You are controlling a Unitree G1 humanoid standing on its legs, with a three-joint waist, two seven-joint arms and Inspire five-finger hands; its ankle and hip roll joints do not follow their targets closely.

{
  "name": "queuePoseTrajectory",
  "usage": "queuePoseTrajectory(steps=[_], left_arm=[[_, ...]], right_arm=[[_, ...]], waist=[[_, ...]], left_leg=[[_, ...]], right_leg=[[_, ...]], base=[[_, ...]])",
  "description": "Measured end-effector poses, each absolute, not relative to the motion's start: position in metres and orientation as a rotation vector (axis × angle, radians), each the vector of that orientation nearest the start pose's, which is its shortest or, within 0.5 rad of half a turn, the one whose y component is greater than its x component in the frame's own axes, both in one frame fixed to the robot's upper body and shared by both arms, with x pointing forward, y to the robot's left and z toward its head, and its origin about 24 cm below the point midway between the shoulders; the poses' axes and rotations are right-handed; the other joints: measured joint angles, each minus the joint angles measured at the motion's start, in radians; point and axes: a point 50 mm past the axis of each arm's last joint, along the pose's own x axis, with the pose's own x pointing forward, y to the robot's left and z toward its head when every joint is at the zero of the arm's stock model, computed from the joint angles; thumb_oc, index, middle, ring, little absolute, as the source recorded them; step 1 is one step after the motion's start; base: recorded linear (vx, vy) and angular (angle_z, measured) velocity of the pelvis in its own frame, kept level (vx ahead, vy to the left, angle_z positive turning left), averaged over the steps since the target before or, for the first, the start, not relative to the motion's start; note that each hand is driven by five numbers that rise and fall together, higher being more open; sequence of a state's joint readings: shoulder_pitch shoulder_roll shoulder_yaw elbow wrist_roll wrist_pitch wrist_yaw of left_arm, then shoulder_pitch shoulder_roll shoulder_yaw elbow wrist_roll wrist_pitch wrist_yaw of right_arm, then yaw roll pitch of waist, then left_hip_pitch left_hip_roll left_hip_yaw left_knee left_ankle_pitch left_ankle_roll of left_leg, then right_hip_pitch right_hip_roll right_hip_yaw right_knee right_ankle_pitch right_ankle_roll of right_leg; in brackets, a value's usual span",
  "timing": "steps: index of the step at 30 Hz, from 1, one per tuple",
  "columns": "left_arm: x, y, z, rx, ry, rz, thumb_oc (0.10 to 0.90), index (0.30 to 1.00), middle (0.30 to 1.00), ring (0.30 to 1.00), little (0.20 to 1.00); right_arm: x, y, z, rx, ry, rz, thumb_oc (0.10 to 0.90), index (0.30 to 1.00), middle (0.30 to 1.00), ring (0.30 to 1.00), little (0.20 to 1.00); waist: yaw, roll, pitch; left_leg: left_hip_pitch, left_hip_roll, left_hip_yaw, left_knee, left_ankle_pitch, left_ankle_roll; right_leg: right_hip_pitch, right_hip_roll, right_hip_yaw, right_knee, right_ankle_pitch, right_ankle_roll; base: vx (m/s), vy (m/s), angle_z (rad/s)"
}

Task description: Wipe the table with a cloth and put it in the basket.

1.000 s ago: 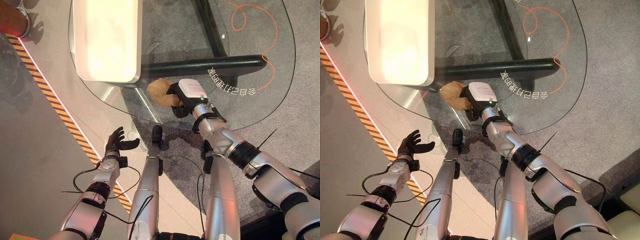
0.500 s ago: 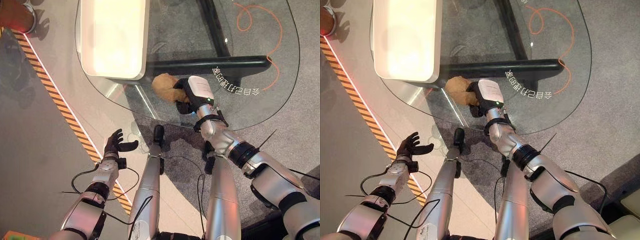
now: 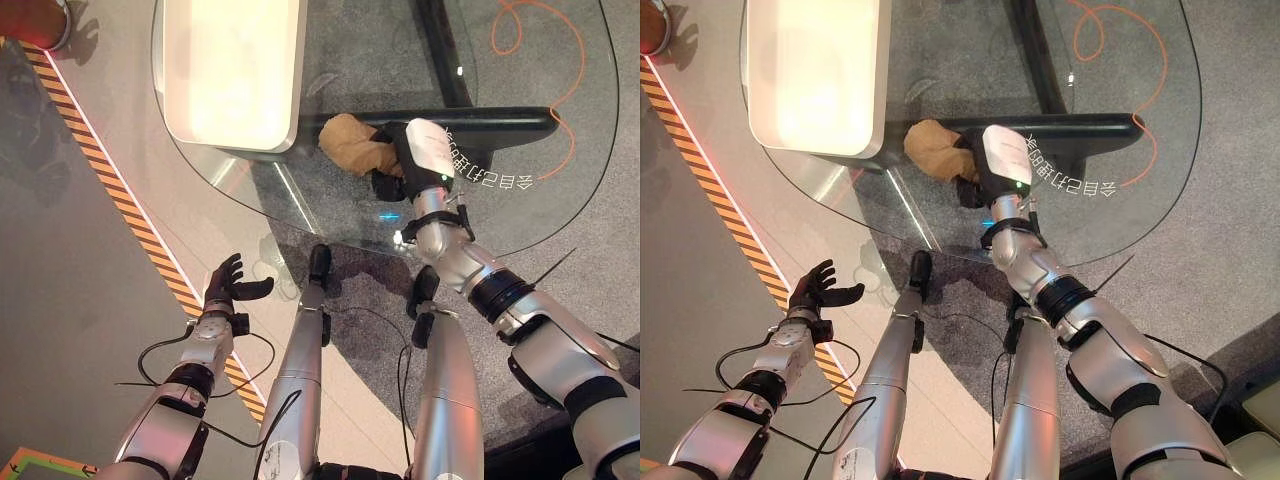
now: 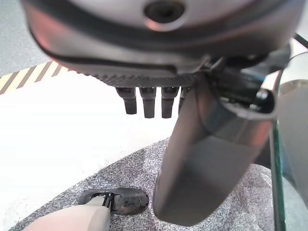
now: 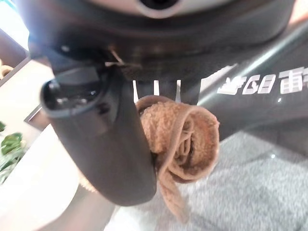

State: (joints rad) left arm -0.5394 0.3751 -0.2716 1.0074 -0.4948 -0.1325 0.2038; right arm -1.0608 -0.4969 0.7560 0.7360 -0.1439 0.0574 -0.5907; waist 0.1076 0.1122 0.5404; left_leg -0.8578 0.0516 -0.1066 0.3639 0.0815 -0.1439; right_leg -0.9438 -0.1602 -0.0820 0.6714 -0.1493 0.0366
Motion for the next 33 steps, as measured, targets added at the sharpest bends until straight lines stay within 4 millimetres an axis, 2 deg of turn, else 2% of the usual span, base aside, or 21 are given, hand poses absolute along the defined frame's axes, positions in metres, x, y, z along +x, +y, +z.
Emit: queuePoseTrajectory(steps=[6,10,14,15,17,18,21,24,28,33], left_arm=[[0.324,0.241,0.0,0.117,0.343,0.249,0.8,0.9,0.9,0.9,0.9],[0.324,0.245,0.002,0.124,0.339,0.254,0.8,0.9,0.9,0.9,0.9],[0.325,0.246,0.003,0.124,0.336,0.254,0.8,0.9,0.9,0.9,0.9],[0.325,0.246,0.003,0.125,0.337,0.254,0.8,0.9,0.9,0.9,0.9],[0.325,0.247,0.003,0.125,0.337,0.255,0.8,0.9,0.9,0.9,0.9],[0.325,0.248,0.003,0.127,0.336,0.257,0.8,0.9,0.9,0.9,0.9],[0.324,0.258,0.007,0.119,0.333,0.272,0.8,0.9,0.9,0.9,0.9],[0.323,0.265,0.01,0.13,0.333,0.282,0.8,0.9,0.9,0.9,0.9],[0.323,0.273,0.013,0.14,0.337,0.297,0.8,0.9,0.9,0.9,0.9],[0.322,0.273,0.012,0.139,0.342,0.291,0.8,0.9,0.9,0.9,0.9]], right_arm=[[0.402,-0.155,0.204,-0.996,-0.485,-0.338,0.1,0.3,0.3,0.3,0.2],[0.405,-0.177,0.213,-0.942,-0.463,-0.465,0.1,0.3,0.3,0.3,0.2],[0.404,-0.212,0.228,-0.855,-0.421,-0.641,0.1,0.3,0.3,0.3,0.2],[0.403,-0.218,0.229,-0.85,-0.412,-0.667,0.1,0.3,0.3,0.3,0.2],[0.398,-0.245,0.234,-0.858,-0.384,-0.765,0.1,0.3,0.3,0.3,0.2],[0.397,-0.251,0.235,-0.865,-0.379,-0.783,0.1,0.3,0.3,0.3,0.2],[0.391,-0.275,0.237,-0.834,-0.337,-0.872,0.1,0.3,0.3,0.3,0.2],[0.386,-0.289,0.233,-0.792,-0.295,-0.928,0.1,0.3,0.3,0.3,0.2],[0.383,-0.297,0.227,-0.734,-0.246,-0.97,0.1,0.3,0.3,0.3,0.2],[0.378,-0.309,0.219,-0.6,-0.185,-1.025,0.1,0.3,0.3,0.3,0.2]], waist=[[0.0,-0.001,0.001],[-0.001,-0.001,0.001],[-0.004,-0.005,0.002],[-0.004,-0.005,0.002],[-0.005,-0.007,0.003],[-0.007,-0.008,0.003],[-0.019,-0.015,0.005],[-0.035,-0.018,0.005],[-0.053,-0.019,0.005],[-0.055,-0.02,0.005]], left_leg=[[-0.006,-0.005,0.0,0.004,-0.001,0.003],[-0.008,-0.009,0.0,0.004,-0.001,0.01],[-0.018,-0.015,0.0,0.011,0.0,0.014],[-0.019,-0.016,0.0,0.012,-0.001,0.016],[-0.024,-0.018,0.0,0.02,-0.005,0.022],[-0.027,-0.019,0.0,0.023,-0.006,0.023],[-0.037,-0.02,0.0,0.036,-0.011,0.03],[-0.037,-0.021,0.001,0.037,-0.013,0.033],[-0.037,-0.021,0.001,0.039,-0.013,0.033],[-0.037,-0.02,0.001,0.039,-0.015,0.036]], right_leg=[[-0.004,-0.004,0.002,-0.003,0.004,0.003],[-0.001,-0.008,0.003,-0.01,0.007,0.009],[-0.002,-0.011,0.004,-0.019,0.016,0.018],[-0.002,-0.012,0.004,-0.022,0.017,0.016],[0.002,-0.012,0.005,-0.032,0.025,0.019],[0.002,-0.012,0.005,-0.033,0.025,0.02],[0.002,-0.013,0.004,-0.038,0.028,0.023],[0.008,-0.012,0.005,-0.047,0.035,0.027],[0.009,-0.011,0.006,-0.049,0.038,0.028],[0.01,-0.008,0.008,-0.062,0.043,0.028]], base=[[0.0,0.0,0.0],[0.0,0.0,0.0],[0.0,0.0,0.0],[0.0,0.0,0.0],[0.0,0.0,0.0],[0.0,0.0,0.0],[0.0,0.0,0.0],[0.0,-0.008,-0.01],[0.0,-0.005,-0.01],[0.0,-0.006,-0.01]])
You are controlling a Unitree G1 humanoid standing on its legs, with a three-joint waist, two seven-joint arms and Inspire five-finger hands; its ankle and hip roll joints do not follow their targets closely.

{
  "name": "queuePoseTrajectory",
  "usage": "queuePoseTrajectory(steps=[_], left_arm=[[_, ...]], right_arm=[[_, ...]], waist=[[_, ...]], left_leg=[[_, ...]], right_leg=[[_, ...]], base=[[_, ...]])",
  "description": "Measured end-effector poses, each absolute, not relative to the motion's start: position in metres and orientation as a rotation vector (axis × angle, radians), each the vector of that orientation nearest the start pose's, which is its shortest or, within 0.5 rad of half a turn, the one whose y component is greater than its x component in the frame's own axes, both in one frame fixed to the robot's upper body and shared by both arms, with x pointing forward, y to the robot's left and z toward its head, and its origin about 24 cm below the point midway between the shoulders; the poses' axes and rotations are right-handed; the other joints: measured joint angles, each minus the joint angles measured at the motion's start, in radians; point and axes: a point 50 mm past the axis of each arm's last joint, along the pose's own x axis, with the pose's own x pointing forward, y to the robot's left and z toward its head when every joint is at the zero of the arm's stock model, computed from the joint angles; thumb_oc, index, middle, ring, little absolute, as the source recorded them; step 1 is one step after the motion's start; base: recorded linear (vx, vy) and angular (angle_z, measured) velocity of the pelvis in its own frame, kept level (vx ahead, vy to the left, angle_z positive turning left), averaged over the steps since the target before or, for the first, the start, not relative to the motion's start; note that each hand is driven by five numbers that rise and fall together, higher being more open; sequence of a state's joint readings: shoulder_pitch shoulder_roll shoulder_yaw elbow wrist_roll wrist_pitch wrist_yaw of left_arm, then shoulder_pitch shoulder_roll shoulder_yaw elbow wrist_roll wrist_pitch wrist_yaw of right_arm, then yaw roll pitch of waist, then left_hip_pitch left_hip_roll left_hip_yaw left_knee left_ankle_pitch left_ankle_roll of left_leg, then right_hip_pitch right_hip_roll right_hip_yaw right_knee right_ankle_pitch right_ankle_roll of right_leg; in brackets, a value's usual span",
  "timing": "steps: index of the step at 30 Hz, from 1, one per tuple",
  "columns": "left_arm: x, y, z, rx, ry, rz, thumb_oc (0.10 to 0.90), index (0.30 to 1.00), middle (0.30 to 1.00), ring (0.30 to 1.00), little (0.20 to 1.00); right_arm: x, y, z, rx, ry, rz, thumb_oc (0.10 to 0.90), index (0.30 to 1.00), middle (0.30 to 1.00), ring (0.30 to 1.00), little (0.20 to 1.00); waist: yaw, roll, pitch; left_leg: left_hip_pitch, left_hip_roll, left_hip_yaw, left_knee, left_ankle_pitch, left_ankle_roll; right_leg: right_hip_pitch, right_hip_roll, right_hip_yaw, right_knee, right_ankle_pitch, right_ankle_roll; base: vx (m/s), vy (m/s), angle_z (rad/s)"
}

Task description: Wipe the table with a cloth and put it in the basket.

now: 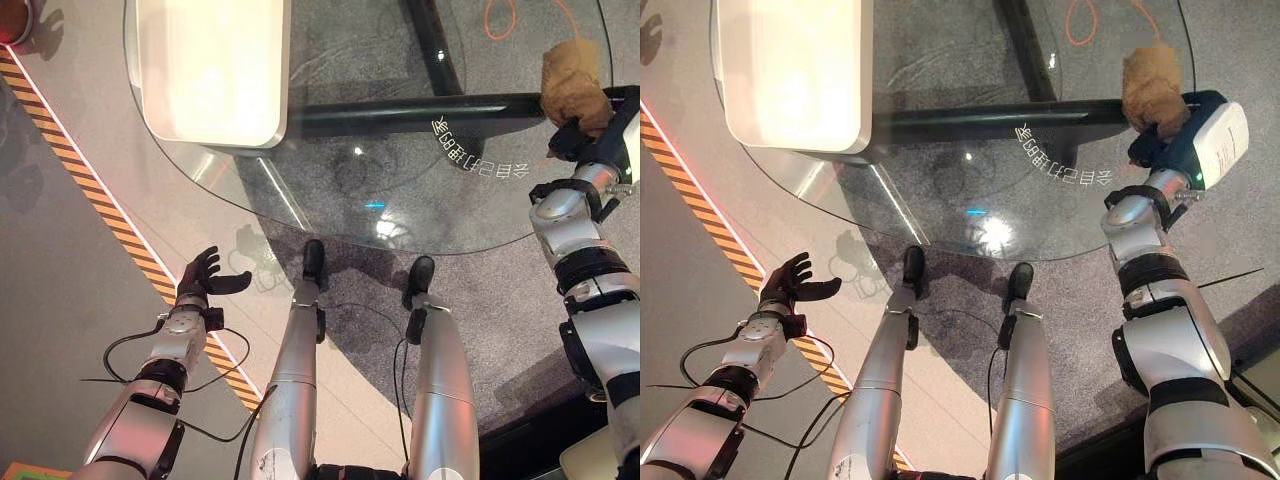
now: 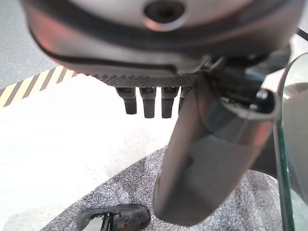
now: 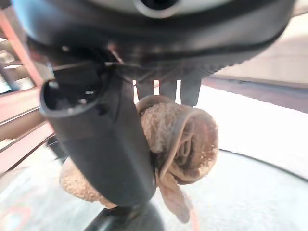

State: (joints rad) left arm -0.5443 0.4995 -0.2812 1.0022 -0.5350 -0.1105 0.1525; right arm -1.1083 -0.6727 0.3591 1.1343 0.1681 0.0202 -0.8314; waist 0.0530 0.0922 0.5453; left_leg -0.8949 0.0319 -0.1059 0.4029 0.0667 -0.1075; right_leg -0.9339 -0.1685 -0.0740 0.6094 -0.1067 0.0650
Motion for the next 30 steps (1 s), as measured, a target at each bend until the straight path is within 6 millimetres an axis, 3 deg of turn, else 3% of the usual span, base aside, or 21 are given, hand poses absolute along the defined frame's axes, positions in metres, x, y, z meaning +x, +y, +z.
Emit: queuePoseTrajectory(steps=[16,23,30], left_arm=[[0.329,0.273,0.019,0.139,0.342,0.282,0.8,0.9,0.9,0.9,0.9],[0.33,0.273,0.02,0.138,0.336,0.283,0.8,0.9,0.9,0.9,0.9],[0.329,0.275,0.018,0.14,0.347,0.291,0.8,0.9,0.9,0.9,0.9]], right_arm=[[0.377,-0.312,0.215,-0.522,-0.208,-1.024,0.1,0.3,0.3,0.3,0.2],[0.386,-0.284,0.227,-0.623,-0.3,-0.884,0.1,0.3,0.3,0.3,0.2],[0.394,-0.253,0.231,-0.786,-0.373,-0.729,0.1,0.3,0.3,0.3,0.2]], waist=[[-0.004,-0.006,0.0],[-0.032,-0.007,0.001],[-0.026,-0.006,0.001]], left_leg=[[-0.006,0.0,0.0,-0.002,0.0,0.0],[-0.014,0.003,0.001,-0.004,0.0,0.001],[-0.01,0.009,0.002,-0.004,0.001,-0.002]], right_leg=[[0.001,0.002,0.0,-0.013,0.004,0.004],[-0.005,0.006,0.001,-0.02,0.012,0.005],[-0.005,0.011,0.001,-0.015,0.013,0.002]], base=[[0.0,0.0,0.0],[0.0,0.0,-0.01],[0.0,0.001,-0.01]])
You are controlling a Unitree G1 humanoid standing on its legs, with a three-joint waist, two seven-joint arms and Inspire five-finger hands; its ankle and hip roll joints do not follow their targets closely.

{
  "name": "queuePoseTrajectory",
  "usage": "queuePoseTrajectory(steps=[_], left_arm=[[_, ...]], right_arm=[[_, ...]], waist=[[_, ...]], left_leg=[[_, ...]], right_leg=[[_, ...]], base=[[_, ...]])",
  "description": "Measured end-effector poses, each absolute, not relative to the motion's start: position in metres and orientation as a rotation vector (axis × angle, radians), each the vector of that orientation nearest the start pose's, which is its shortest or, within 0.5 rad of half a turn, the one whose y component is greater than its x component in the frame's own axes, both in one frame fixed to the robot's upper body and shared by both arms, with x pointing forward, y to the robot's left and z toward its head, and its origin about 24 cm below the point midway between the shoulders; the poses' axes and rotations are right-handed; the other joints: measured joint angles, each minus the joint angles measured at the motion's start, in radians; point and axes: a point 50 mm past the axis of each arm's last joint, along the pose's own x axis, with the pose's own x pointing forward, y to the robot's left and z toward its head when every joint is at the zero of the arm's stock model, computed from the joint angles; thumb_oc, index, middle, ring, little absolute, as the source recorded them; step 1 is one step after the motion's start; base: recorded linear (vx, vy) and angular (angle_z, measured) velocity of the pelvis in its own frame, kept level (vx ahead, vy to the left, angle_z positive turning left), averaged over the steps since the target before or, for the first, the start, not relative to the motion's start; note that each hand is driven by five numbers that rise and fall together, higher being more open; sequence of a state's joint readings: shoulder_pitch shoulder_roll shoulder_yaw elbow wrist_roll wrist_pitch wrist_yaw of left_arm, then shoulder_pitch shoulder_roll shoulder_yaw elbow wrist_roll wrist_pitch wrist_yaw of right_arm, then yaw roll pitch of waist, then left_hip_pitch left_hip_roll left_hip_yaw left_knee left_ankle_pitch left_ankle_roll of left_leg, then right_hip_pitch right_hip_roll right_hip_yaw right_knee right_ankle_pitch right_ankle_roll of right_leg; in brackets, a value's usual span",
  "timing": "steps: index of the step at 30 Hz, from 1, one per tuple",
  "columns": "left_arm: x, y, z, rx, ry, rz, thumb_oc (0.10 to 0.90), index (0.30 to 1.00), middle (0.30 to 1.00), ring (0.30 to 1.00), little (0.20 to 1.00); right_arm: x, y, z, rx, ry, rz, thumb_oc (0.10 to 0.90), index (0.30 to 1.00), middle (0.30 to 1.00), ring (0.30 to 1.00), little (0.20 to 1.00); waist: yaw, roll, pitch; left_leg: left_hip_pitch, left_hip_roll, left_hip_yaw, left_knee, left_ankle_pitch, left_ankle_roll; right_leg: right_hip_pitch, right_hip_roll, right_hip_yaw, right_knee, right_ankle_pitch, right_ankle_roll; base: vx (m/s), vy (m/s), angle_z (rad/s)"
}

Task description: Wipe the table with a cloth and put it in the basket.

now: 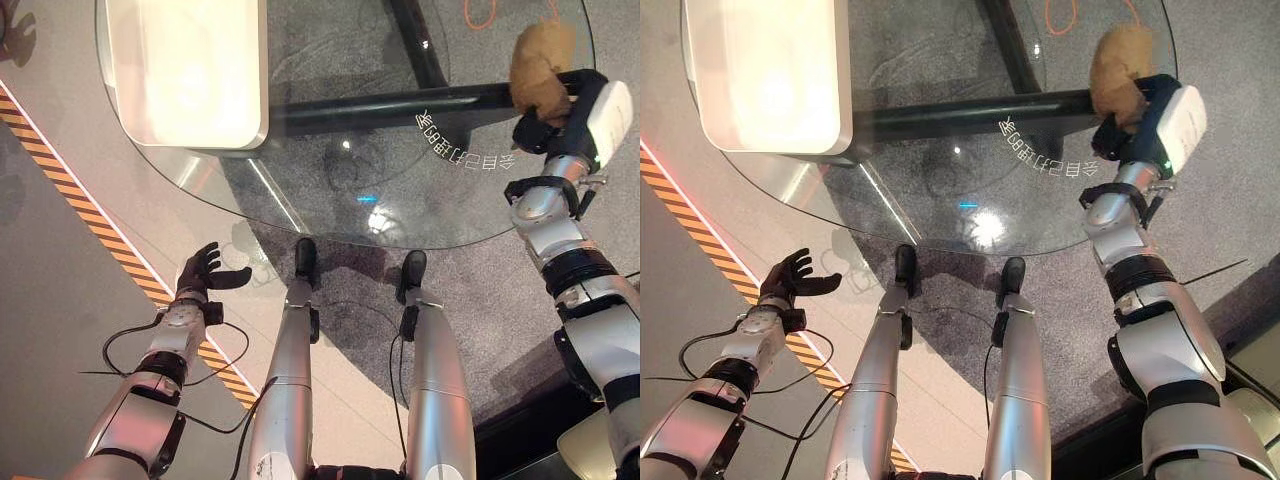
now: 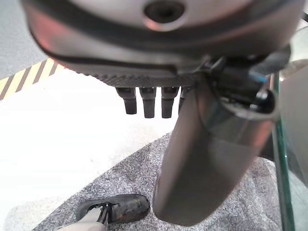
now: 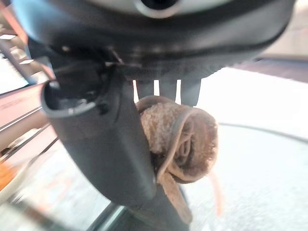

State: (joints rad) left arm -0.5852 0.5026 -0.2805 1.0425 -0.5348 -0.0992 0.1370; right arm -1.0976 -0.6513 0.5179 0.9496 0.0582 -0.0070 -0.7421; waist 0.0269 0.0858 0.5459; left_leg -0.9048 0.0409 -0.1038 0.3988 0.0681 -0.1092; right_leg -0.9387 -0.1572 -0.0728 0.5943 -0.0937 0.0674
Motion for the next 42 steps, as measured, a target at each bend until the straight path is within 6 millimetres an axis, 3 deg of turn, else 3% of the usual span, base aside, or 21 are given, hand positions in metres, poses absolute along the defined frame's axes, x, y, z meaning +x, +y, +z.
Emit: queuePoseTrajectory(steps=[9,21,26,35,42], left_arm=[[0.327,0.272,0.014,0.138,0.353,0.287,0.8,0.9,0.9,0.9,0.9],[0.329,0.253,0.007,0.117,0.356,0.248,0.8,0.9,0.9,0.9,0.9],[0.329,0.253,0.008,0.118,0.355,0.247,0.8,0.9,0.9,0.9,0.9],[0.328,0.248,0.005,0.131,0.355,0.234,0.8,0.9,0.9,0.9,0.9],[0.329,0.245,0.005,0.127,0.345,0.229,0.8,0.9,0.9,0.9,0.9]], right_arm=[[0.402,-0.225,0.235,-0.959,-0.392,-0.603,0.1,0.3,0.3,0.3,0.2],[0.405,-0.186,0.235,-1.202,-0.462,-0.375,0.1,0.3,0.3,0.3,0.2],[0.405,-0.159,0.227,-1.248,-0.488,-0.241,0.1,0.3,0.3,0.3,0.2],[0.398,-0.126,0.22,-1.306,-0.531,-0.044,0.1,0.3,0.3,0.3,0.2],[0.391,-0.101,0.197,-1.285,-0.518,0.097,0.1,0.3,0.3,0.3,0.2]], waist=[[0.025,0.003,-0.002],[0.034,0.007,-0.003],[0.045,0.011,-0.003],[0.053,0.014,-0.003],[0.053,0.014,-0.003]], left_leg=[[0.033,0.007,0.0,-0.039,0.016,-0.013],[0.051,0.015,-0.001,-0.05,0.024,-0.02],[0.055,0.018,-0.002,-0.052,0.024,-0.022],[0.058,0.018,-0.002,-0.067,0.029,-0.029],[0.062,0.018,-0.002,-0.069,0.029,-0.029]], right_leg=[[0.003,0.003,-0.001,0.014,-0.01,-0.013],[0.008,0.01,-0.003,0.035,-0.02,-0.025],[0.007,0.011,-0.005,0.038,-0.029,-0.024],[0.003,0.011,-0.006,0.045,-0.033,-0.031],[0.003,0.01,-0.005,0.047,-0.037,-0.031]], base=[[0.0,0.0,0.0],[0.0,0.0,0.0],[0.0,0.0,0.0],[0.0,0.0,0.0],[0.0,0.0,0.0]])
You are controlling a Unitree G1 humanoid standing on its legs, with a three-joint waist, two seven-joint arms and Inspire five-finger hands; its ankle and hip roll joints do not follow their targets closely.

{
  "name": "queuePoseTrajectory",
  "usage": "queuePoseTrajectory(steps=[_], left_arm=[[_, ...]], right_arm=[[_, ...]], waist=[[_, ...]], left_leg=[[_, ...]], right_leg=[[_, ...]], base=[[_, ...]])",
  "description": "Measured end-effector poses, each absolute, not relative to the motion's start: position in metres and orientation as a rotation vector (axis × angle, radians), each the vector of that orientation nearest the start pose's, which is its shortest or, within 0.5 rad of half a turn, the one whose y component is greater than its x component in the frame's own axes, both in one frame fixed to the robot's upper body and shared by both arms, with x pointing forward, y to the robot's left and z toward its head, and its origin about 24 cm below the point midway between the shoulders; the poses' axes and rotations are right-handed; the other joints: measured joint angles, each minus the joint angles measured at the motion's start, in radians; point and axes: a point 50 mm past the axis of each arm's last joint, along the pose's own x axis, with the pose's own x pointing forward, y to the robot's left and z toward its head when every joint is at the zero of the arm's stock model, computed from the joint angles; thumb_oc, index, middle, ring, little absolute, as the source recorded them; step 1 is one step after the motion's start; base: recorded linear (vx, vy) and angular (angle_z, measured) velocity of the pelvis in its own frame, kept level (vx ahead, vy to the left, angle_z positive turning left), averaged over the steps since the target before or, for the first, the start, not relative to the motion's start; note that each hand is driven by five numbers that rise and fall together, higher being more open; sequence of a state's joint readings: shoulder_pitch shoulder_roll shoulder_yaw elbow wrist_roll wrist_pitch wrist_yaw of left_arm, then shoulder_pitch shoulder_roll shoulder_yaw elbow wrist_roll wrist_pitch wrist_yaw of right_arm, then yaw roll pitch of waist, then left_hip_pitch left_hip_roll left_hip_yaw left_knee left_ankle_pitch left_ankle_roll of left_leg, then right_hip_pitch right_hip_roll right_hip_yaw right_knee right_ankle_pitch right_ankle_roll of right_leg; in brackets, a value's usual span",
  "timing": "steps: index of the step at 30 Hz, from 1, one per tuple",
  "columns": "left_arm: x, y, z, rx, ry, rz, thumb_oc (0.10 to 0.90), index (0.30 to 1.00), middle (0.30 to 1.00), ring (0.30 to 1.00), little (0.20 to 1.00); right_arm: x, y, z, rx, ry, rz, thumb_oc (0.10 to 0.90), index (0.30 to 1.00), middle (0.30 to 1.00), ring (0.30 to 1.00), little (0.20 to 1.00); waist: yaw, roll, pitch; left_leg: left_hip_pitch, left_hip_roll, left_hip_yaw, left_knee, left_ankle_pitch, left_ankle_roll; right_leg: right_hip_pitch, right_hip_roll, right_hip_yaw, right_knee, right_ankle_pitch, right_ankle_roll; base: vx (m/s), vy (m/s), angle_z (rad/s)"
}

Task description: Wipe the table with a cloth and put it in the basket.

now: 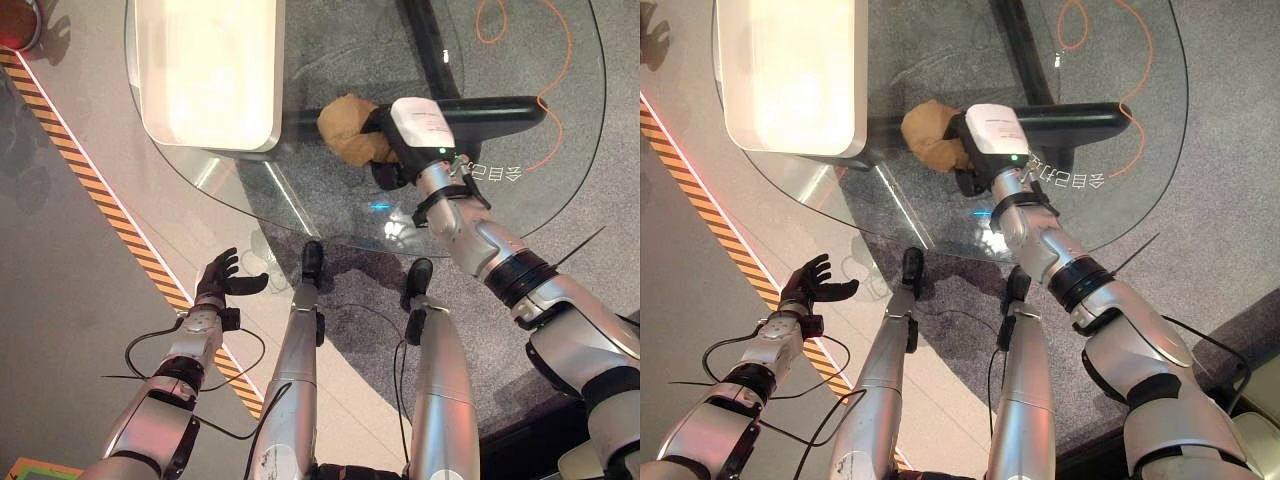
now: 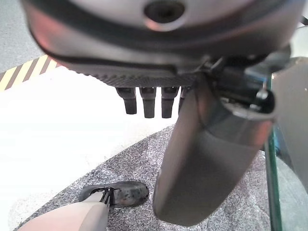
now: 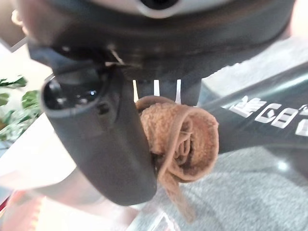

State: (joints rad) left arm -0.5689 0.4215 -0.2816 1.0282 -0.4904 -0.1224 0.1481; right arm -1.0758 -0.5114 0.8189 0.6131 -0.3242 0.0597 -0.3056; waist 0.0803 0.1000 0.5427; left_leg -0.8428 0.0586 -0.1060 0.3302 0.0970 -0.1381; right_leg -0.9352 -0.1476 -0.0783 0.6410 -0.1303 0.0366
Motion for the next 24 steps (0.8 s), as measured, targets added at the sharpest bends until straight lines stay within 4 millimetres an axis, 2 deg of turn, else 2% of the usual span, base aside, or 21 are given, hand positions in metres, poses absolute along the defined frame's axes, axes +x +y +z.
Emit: queuePoseTrajectory(steps=[4,10,24], left_arm=[[0.328,0.241,0.003,0.118,0.343,0.233,0.8,0.9,0.9,0.9,0.9],[0.329,0.237,0.003,0.113,0.338,0.23,0.8,0.9,0.9,0.9,0.9],[0.329,0.238,0.003,0.1,0.338,0.236,0.8,0.9,0.9,0.9,0.9]], right_arm=[[0.386,-0.09,0.178,-1.277,-0.503,0.194,0.1,0.3,0.3,0.3,0.2],[0.378,-0.08,0.165,-1.254,-0.488,0.272,0.1,0.3,0.3,0.3,0.2],[0.374,-0.08,0.153,-1.243,-0.483,0.261,0.1,0.3,0.3,0.3,0.2]], waist=[[-0.001,0.004,-0.002],[-0.002,0.005,-0.002],[0.0,0.005,-0.002]], left_leg=[[0.003,0.001,0.0,-0.004,0.0,0.0],[0.005,0.001,0.0,-0.016,0.003,-0.004],[0.009,0.0,0.0,-0.009,0.003,-0.005]], right_leg=[[0.0,0.0,0.0,0.002,-0.006,0.004],[-0.004,0.0,0.0,0.001,-0.008,0.001],[-0.003,-0.002,-0.001,0.019,-0.013,-0.003]], base=[[0.0,0.0,0.0],[0.0,0.0,0.0],[0.0,0.0,0.0]])
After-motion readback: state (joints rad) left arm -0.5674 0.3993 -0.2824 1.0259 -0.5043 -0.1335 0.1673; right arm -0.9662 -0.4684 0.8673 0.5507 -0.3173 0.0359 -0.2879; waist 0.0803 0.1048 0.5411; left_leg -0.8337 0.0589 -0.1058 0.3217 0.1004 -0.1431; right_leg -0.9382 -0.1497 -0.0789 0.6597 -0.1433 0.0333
